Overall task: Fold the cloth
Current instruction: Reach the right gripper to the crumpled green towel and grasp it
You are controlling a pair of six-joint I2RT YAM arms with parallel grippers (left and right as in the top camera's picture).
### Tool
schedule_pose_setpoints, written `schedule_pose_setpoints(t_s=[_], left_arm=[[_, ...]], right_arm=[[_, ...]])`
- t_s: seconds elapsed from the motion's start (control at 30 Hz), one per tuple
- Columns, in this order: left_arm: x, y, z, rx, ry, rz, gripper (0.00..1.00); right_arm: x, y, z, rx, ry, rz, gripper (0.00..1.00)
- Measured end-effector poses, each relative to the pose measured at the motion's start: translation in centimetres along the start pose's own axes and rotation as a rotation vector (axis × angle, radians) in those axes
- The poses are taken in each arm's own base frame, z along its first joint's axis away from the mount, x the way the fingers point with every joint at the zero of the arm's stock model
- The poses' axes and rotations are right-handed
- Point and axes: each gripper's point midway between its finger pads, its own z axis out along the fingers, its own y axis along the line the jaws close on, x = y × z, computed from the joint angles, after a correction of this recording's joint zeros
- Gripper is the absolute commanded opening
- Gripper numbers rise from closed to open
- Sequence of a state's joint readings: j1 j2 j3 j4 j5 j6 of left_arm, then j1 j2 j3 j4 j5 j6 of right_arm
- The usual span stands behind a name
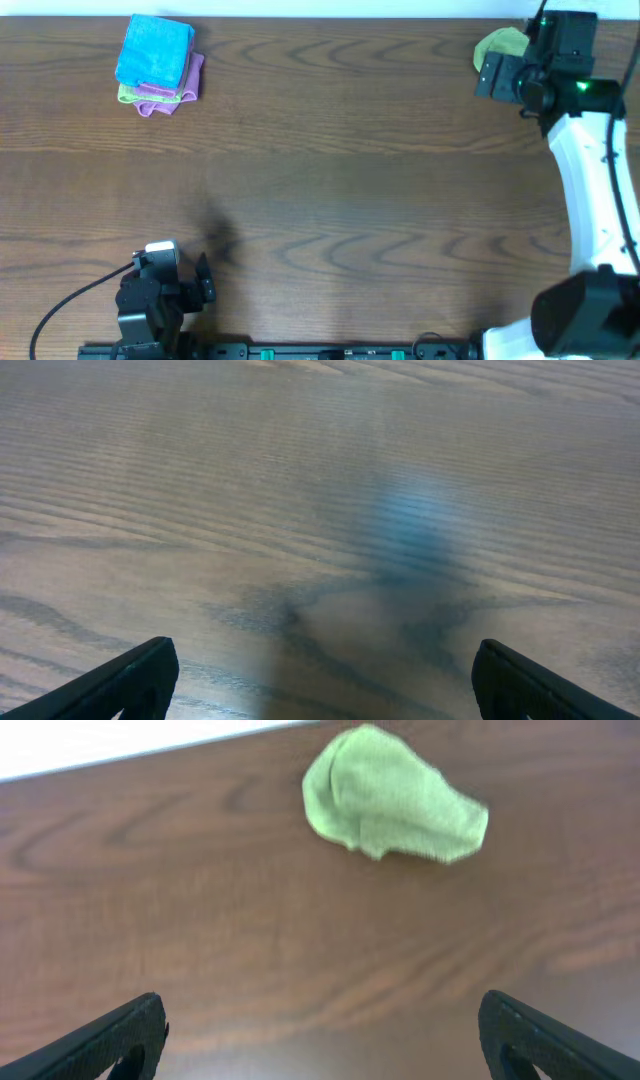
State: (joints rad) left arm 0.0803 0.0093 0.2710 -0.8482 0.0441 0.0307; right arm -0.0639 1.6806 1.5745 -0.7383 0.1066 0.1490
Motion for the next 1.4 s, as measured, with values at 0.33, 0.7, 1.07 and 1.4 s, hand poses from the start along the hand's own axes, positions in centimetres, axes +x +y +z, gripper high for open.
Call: schedule_pose_setpoints(t_s=[0.33, 0.7, 1.07, 1.4], left_arm=[[0.0, 0.0, 0.0, 0.000, 0.000, 0.000, 0.95], [0.0, 0.0, 0.0, 0.000, 0.000, 0.000, 0.95], [0.0, 0.0, 0.0, 0.000, 0.000, 0.000, 0.95], [0.0, 0.0, 0.0, 0.000, 0.000, 0.000, 0.95]], right_arm=[[-1.7, -1.6, 8.0, 0.023, -0.063, 0.024, 0.99], [-0.8, -2.8, 16.8, 0.039, -0.107, 0.043, 0.88], [0.1, -8.7, 20.9, 0.101, -0.133, 0.139, 0.86], [2.8, -9.1, 24.3, 0.007, -0.087, 0.196, 0.86]])
